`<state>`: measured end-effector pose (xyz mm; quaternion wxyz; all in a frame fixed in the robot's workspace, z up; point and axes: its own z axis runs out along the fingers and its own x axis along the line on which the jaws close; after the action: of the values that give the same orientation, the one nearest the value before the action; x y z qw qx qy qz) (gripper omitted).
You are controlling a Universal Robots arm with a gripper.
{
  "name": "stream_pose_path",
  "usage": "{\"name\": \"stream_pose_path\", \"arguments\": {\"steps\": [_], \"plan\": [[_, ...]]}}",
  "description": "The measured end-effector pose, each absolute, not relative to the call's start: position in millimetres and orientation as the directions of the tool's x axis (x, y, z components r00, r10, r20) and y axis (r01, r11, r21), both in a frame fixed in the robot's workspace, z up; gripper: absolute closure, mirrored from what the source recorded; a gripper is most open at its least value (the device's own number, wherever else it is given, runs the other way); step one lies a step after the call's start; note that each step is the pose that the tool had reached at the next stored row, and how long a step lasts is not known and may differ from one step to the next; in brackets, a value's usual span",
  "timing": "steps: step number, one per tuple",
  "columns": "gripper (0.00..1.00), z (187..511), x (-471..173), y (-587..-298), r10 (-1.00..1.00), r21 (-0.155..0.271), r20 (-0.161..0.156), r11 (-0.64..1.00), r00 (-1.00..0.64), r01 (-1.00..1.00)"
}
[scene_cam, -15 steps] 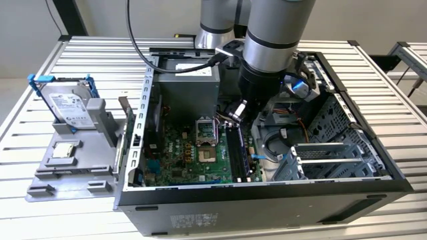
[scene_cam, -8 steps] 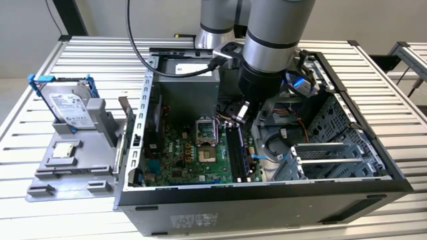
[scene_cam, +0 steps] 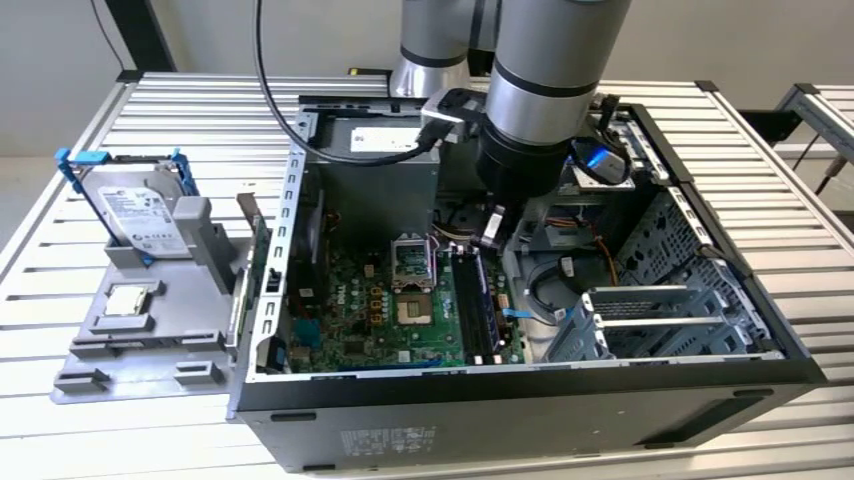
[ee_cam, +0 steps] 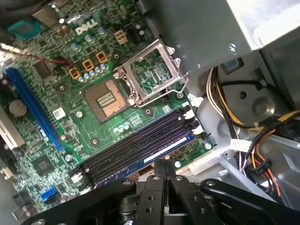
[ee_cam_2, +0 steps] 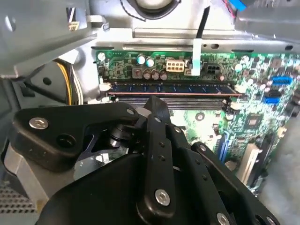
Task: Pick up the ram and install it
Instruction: 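Press down the ram until it locks into place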
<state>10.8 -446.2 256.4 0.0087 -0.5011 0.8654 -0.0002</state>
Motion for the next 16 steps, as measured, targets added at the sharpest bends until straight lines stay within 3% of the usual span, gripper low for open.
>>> {"name": "stream_pose_path", "arguments": {"steps": [16], "plan": [[1.00, 256.4, 10.8, -446.2, -0.973, -0.010, -0.012, 0.231, -0.230, -0.973]]}}
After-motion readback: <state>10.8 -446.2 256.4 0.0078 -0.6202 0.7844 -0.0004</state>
